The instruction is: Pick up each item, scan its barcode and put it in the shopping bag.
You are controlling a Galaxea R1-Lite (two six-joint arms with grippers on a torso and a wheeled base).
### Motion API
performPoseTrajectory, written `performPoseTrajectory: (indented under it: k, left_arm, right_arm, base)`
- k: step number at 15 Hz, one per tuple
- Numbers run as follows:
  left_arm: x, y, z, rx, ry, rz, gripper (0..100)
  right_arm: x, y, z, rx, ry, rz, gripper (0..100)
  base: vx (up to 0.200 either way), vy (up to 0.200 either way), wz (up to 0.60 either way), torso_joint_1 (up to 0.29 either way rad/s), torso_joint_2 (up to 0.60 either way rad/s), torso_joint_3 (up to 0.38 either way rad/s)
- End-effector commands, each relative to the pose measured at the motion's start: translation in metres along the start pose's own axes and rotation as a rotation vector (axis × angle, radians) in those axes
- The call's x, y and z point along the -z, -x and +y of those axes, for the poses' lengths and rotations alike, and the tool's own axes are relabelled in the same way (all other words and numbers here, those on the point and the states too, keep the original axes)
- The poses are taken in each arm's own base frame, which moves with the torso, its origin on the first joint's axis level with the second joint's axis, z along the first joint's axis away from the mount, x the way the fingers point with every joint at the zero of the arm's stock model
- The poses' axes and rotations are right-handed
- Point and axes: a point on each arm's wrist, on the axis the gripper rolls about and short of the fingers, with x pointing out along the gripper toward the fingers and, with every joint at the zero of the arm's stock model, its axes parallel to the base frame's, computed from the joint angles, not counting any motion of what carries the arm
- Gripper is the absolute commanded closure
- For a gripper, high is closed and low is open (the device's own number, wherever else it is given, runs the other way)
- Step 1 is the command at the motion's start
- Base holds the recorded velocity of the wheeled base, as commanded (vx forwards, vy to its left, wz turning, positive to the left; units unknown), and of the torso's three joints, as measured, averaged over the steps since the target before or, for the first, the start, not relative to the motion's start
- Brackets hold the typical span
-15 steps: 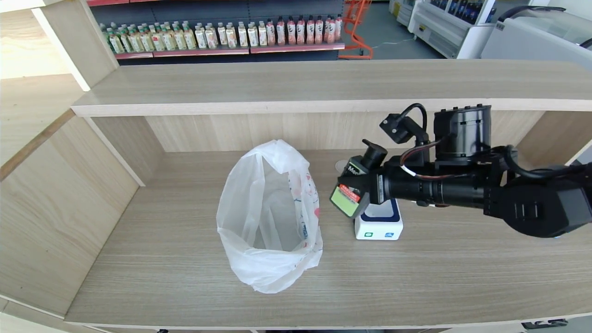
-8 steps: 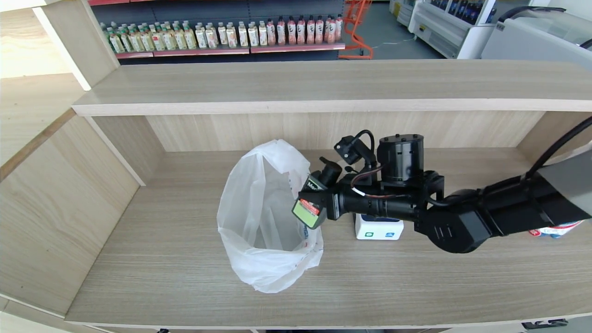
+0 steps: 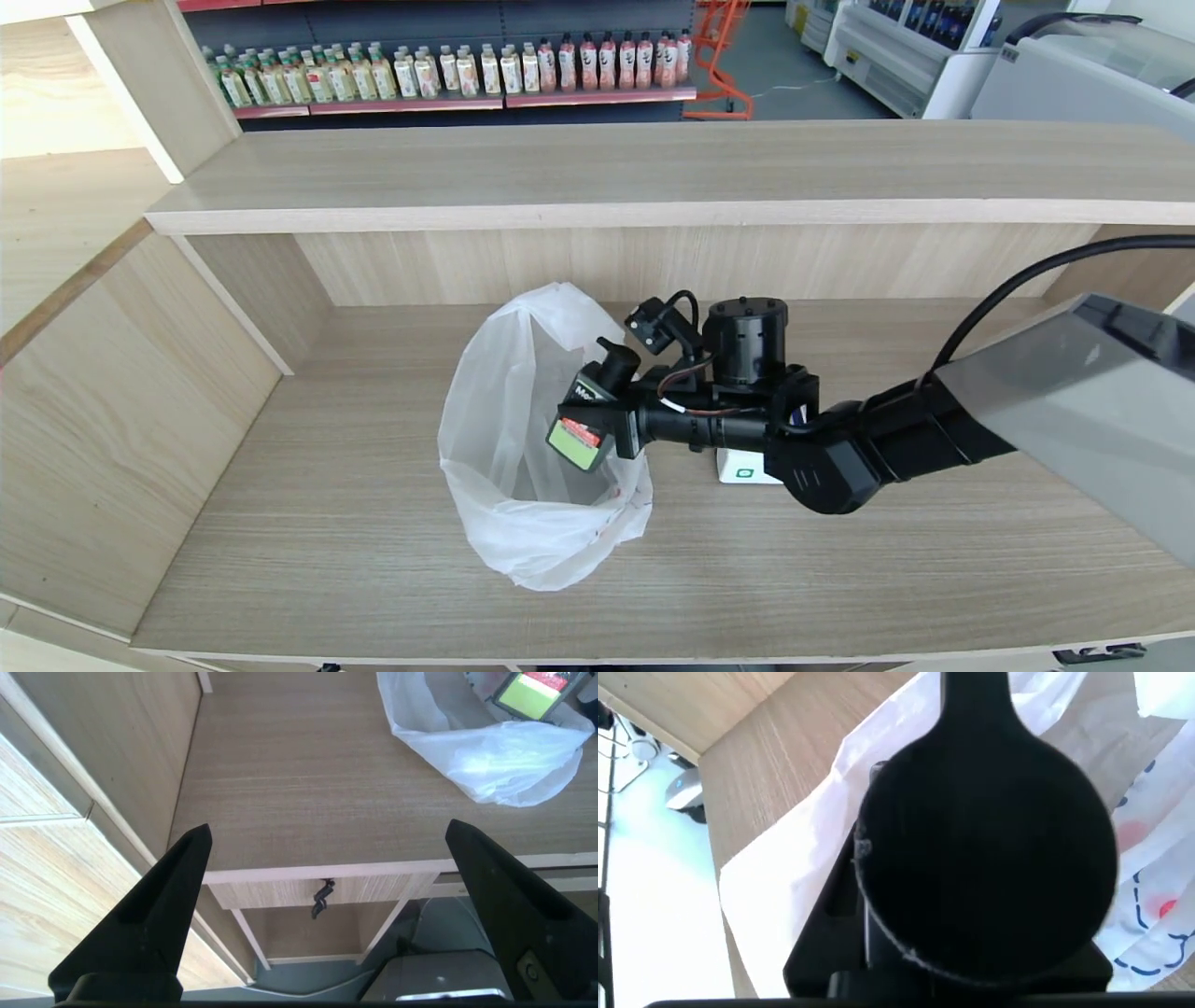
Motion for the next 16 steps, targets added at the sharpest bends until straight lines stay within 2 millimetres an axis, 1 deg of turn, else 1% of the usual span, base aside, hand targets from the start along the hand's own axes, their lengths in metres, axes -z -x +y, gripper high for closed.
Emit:
performPoseTrajectory:
  k: [1, 3, 5, 8, 9, 11, 13, 14, 15, 16]
  left_arm:
    - [0.000, 0.000, 0.000, 0.000, 0.000, 0.000, 0]
    - [0.000, 0.000, 0.000, 0.000, 0.000, 0.000, 0]
    - [0.000, 0.000, 0.000, 0.000, 0.000, 0.000, 0]
    - [0.000, 0.000, 0.000, 0.000, 0.000, 0.000, 0]
    - [0.000, 0.000, 0.000, 0.000, 0.000, 0.000, 0]
    - [0.000, 0.000, 0.000, 0.000, 0.000, 0.000, 0]
    - [0.000, 0.000, 0.000, 0.000, 0.000, 0.000, 0]
    - [0.000, 0.000, 0.000, 0.000, 0.000, 0.000, 0]
    - [0.000, 0.000, 0.000, 0.000, 0.000, 0.000, 0]
    - [0.000, 0.000, 0.000, 0.000, 0.000, 0.000, 0]
  right_arm:
    - [0.018, -0.010, -0.005, -0.003, 0.045, 0.037, 100]
    - [0.029, -0.012, -0.008, -0.001, 0.143, 0.060, 100]
    - [0.027, -0.012, -0.010, 0.001, 0.162, 0.053, 100]
    - [0.026, -0.013, -0.013, 0.006, 0.256, 0.044, 100]
    - [0.026, -0.011, -0.014, 0.008, 0.266, 0.047, 0]
    - [0.021, -0.011, -0.013, 0.007, 0.259, 0.032, 0]
    - [0.012, -0.007, -0.011, 0.010, 0.209, 0.013, 0]
    - [-0.003, 0.001, -0.008, 0.014, 0.110, -0.017, 0]
    - [-0.003, 0.001, -0.008, 0.014, 0.110, -0.017, 0]
    - [-0.026, 0.025, -0.007, 0.044, 0.016, -0.058, 0]
  base:
    - [0.000, 0.000, 0.00, 0.000, 0.00, 0.000]
    - [0.000, 0.000, 0.00, 0.000, 0.00, 0.000]
    - [0.000, 0.000, 0.00, 0.000, 0.00, 0.000]
    - [0.000, 0.000, 0.00, 0.000, 0.00, 0.000]
    - [0.000, 0.000, 0.00, 0.000, 0.00, 0.000]
    - [0.000, 0.000, 0.00, 0.000, 0.00, 0.000]
    - [0.000, 0.000, 0.00, 0.000, 0.00, 0.000]
    - [0.000, 0.000, 0.00, 0.000, 0.00, 0.000]
    - [0.000, 0.000, 0.00, 0.000, 0.00, 0.000]
    - [0.000, 0.000, 0.00, 0.000, 0.00, 0.000]
